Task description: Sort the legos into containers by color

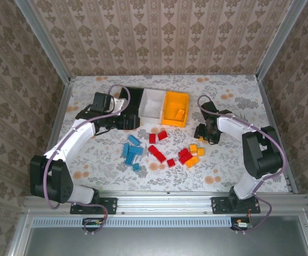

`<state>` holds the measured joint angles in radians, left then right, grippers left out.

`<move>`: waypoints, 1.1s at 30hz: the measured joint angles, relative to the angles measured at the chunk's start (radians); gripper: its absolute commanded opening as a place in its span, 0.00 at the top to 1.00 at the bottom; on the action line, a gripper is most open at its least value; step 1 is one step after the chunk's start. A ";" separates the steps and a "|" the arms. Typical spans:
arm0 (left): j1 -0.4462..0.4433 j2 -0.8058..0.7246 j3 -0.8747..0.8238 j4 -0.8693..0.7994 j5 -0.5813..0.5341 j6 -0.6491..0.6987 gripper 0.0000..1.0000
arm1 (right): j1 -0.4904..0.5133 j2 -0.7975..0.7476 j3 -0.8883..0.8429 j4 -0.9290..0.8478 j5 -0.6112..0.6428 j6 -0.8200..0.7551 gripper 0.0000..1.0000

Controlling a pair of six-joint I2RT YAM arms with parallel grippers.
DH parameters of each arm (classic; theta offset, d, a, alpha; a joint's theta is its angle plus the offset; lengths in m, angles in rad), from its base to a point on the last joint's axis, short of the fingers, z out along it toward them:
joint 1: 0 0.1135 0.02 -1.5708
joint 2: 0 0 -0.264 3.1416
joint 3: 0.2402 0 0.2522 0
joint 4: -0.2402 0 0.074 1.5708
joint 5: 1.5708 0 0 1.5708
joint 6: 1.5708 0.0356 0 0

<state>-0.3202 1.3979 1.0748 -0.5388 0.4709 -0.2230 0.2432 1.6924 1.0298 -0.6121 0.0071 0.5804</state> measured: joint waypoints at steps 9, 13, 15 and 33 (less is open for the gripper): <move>0.000 0.000 0.000 0.000 -0.005 0.001 0.00 | 0.011 0.069 0.048 0.026 0.000 -0.001 0.37; 0.000 0.000 0.000 -0.001 -0.007 0.004 0.00 | 0.016 0.104 0.065 0.021 0.009 -0.003 0.39; 0.000 0.000 0.000 -0.002 -0.008 0.005 0.00 | 0.021 0.109 0.072 0.027 0.013 -0.006 0.47; 0.000 0.000 0.000 -0.008 -0.008 0.008 0.00 | 0.052 0.034 0.115 -0.008 0.021 -0.004 0.62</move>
<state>-0.3202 1.3979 1.0748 -0.5465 0.4625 -0.2153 0.2951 1.7264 1.1446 -0.6205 0.0280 0.5762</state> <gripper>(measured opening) 0.997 0.458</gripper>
